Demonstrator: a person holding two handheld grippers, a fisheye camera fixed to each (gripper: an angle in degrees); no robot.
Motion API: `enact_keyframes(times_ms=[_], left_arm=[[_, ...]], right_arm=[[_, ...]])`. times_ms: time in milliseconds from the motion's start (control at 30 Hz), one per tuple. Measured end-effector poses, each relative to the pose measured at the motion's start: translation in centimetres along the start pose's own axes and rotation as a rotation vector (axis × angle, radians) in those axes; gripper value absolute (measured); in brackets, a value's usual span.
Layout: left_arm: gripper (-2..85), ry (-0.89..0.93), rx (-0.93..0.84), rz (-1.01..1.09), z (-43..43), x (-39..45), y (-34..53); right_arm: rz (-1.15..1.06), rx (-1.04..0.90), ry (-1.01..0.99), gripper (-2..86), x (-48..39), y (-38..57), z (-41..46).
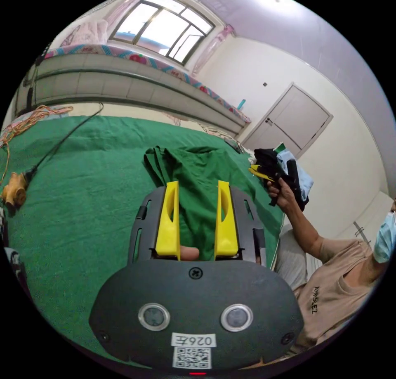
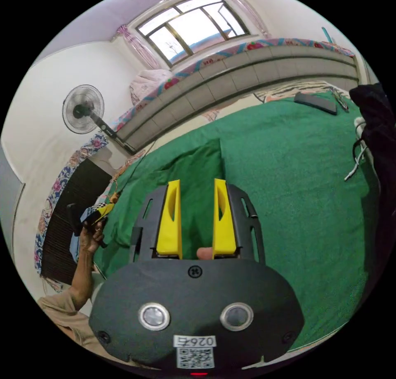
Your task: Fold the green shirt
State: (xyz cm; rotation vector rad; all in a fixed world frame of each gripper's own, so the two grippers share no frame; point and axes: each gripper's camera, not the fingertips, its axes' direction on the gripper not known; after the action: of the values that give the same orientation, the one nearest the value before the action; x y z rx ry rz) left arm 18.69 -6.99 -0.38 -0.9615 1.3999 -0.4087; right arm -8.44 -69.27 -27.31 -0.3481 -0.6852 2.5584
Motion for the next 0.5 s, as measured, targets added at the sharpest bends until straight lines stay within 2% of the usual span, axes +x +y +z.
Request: enact_keyframes(times_ms=[167,233,333,400,500], left_arm=[[14.7,-0.052,-0.183,0.079,5.8,1.7,-2.1],[13.8,-0.114,-0.243,0.086,7.4,2.1,-2.3],[10.8,-0.228,-0.253,0.134,8.4,3.1,-2.5],[4.0,-0.242,-0.263,0.172,8.5,3.8,-3.0],[-0.3,-0.236,-0.256,0.217,8.3,4.3,-3.3]], right_arm=[[0.043,-0.048,-0.031,10.6,1.6,-2.2,1.4],[0.025,-0.135,-0.043,9.3,1.8,-2.7,2.4],[0.005,-0.132,-0.015,4.1,1.5,-2.4,1.4],[-0.02,-0.105,-0.05,1.2,1.1,-2.4,-0.5],[-0.056,-0.065,-0.102,-0.6,0.2,-1.9,-3.5]])
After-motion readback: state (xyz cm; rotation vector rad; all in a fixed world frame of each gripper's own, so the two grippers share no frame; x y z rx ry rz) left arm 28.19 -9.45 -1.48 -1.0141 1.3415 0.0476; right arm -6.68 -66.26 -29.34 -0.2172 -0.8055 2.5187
